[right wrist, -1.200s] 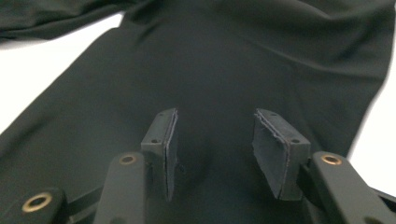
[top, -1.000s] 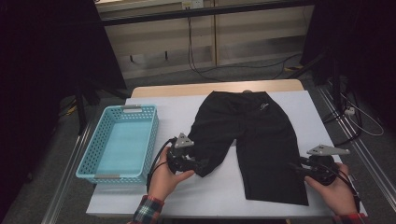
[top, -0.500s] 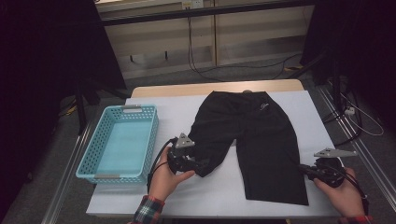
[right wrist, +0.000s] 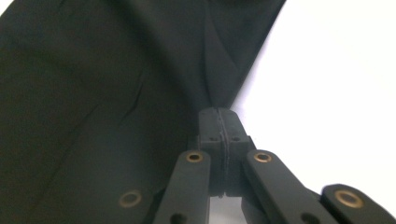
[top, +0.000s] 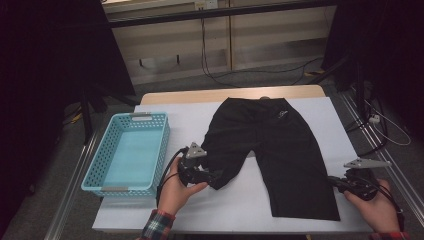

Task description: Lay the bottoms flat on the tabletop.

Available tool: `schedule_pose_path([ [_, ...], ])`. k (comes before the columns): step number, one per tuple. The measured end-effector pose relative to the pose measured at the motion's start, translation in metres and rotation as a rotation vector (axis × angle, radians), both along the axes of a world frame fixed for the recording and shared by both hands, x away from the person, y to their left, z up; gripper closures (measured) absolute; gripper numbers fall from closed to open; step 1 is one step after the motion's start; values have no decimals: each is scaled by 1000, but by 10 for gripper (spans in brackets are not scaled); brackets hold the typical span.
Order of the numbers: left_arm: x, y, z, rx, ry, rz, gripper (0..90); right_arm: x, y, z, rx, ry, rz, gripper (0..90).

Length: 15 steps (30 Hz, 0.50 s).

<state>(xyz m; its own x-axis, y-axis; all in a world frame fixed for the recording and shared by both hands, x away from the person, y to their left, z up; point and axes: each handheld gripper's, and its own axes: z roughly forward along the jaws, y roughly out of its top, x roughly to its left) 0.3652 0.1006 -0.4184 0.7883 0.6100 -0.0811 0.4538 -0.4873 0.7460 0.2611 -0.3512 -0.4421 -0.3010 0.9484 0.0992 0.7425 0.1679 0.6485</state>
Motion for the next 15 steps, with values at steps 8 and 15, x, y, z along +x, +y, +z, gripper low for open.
schedule_pose_path([
  [8,0,-1,0,2,-2,3,195,4,24,7,-1,-64,48,599],
  [15,0,0,0,6,1,0,195,12,70,7,35,-75,166,565],
])
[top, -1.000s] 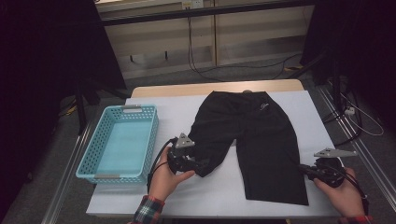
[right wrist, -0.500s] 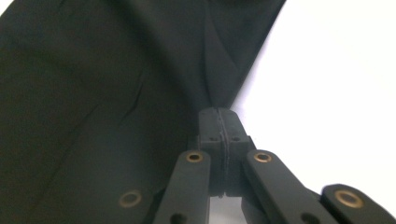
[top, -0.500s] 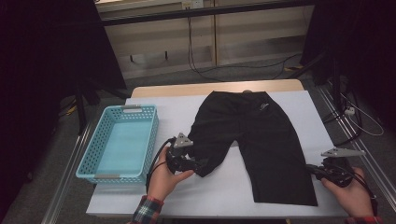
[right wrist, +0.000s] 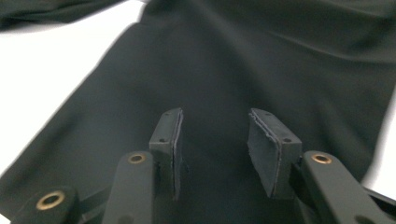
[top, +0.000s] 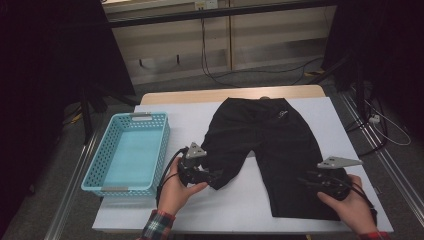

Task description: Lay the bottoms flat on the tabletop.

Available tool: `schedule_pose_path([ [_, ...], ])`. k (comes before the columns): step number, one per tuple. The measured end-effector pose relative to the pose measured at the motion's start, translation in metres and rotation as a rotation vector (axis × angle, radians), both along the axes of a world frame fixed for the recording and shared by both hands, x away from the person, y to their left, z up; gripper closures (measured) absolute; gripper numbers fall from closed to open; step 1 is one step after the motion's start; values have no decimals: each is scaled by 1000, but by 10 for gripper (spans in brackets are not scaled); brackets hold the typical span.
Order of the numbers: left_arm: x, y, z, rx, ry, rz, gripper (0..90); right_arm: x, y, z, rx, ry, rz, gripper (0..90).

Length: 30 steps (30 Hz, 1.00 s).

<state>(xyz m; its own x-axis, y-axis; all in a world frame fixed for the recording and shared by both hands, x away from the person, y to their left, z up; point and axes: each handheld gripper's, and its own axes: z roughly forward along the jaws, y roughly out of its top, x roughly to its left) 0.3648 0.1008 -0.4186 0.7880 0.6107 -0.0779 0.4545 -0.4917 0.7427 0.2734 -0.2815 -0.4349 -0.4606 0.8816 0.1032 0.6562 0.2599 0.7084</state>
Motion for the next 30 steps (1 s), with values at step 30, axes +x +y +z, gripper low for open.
schedule_pose_path([
  [30,2,4,1,-6,0,12,194,0,77,-12,-44,20,209,898],
])
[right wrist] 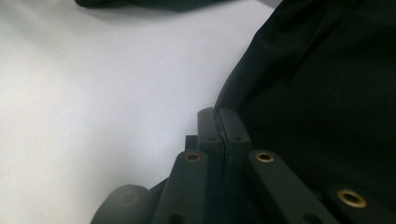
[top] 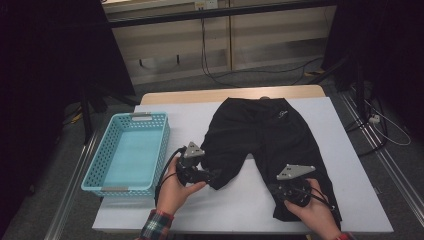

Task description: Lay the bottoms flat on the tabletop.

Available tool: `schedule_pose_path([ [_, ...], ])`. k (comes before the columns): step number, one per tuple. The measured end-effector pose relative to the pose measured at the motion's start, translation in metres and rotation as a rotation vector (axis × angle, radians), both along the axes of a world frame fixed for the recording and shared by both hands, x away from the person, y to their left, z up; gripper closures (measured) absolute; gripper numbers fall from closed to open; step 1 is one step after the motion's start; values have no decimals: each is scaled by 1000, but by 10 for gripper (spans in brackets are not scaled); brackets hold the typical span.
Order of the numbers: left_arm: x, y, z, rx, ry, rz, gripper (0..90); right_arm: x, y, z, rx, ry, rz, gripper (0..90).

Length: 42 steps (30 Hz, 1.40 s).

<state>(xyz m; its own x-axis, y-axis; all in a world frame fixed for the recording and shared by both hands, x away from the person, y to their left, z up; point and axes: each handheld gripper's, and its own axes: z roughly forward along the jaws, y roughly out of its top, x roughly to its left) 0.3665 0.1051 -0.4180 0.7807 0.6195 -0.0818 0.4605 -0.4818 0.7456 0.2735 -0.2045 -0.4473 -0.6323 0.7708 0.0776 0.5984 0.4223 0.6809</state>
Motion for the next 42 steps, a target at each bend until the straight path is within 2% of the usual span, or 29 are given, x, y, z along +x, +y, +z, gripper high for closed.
schedule_pose_path([
  [6,0,0,-1,1,4,9,193,-8,-1,1,5,3,13,897],
  [11,0,-3,-2,-1,7,1,193,-8,-1,1,3,-7,11,889],
  [14,0,-4,-3,3,14,-5,193,-8,0,1,16,2,33,880],
  [15,0,-4,-3,7,15,-7,193,-9,1,1,20,5,47,852],
  [17,0,-4,-3,6,13,-7,193,-10,1,3,24,-6,37,786],
  [18,0,-4,-3,4,12,-8,193,-11,0,4,24,-12,37,787],
  [21,0,-4,-3,6,8,-8,194,-11,-6,7,32,-31,3,714],
  [24,0,-5,-3,9,12,-12,193,-8,-5,7,42,-35,1,700],
  [25,0,-6,-3,7,14,-9,193,-6,-2,5,29,-32,8,700],
  [27,0,-6,-3,8,11,-13,193,-5,1,3,10,-30,13,725],
  [28,0,-6,-3,5,8,-12,193,-3,5,1,-11,-33,19,812],
  [30,-1,-6,-3,2,8,-11,194,4,9,-1,-31,-30,8,895],
  [34,0,-6,-3,7,11,-11,193,11,9,0,-28,-33,9,900],
  [38,0,-5,-3,7,10,-11,194,19,6,0,14,-62,-10,900],
  [39,0,-5,-3,6,8,-9,194,20,6,-2,16,-50,-4,859],
  [41,-1,-5,-3,3,9,-6,194,17,9,-4,-3,-62,-4,756],
  [42,-1,-4,-2,0,7,-6,194,14,9,-3,-6,-70,2,739],
])
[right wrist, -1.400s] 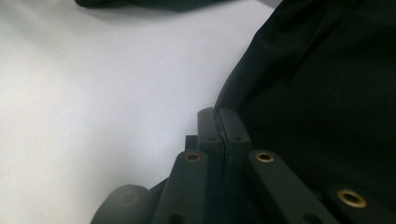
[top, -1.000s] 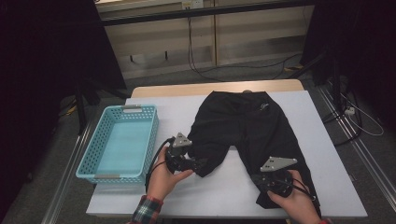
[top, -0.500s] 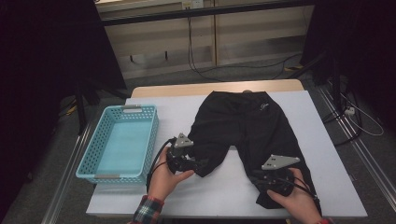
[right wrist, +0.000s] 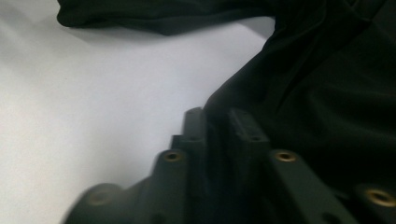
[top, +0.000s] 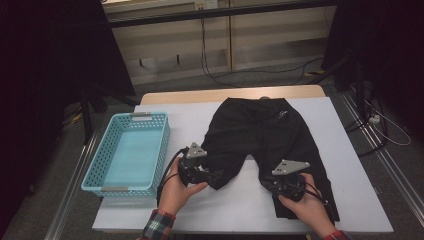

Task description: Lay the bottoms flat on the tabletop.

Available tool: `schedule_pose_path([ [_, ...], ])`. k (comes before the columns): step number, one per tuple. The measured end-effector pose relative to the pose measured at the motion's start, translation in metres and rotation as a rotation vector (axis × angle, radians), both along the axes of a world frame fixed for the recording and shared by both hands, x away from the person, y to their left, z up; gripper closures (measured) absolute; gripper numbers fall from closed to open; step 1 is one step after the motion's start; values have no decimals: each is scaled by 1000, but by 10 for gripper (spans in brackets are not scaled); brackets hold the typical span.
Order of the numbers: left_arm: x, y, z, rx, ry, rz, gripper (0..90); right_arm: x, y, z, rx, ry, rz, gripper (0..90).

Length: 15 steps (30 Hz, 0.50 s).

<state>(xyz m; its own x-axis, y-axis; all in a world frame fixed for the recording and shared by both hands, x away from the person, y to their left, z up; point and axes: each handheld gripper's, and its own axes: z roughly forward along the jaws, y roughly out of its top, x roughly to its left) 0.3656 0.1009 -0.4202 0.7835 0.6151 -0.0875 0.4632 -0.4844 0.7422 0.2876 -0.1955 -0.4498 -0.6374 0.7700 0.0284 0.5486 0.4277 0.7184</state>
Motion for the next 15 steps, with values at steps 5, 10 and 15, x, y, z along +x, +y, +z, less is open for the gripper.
schedule_pose_path([
  [5,1,2,0,2,0,1,194,-16,-2,9,5,-26,-4,587],
  [10,0,1,2,-1,-3,2,194,-34,-9,16,29,-32,-8,625],
  [15,0,-1,1,-8,-1,5,193,-38,-10,6,-12,30,3,714],
])
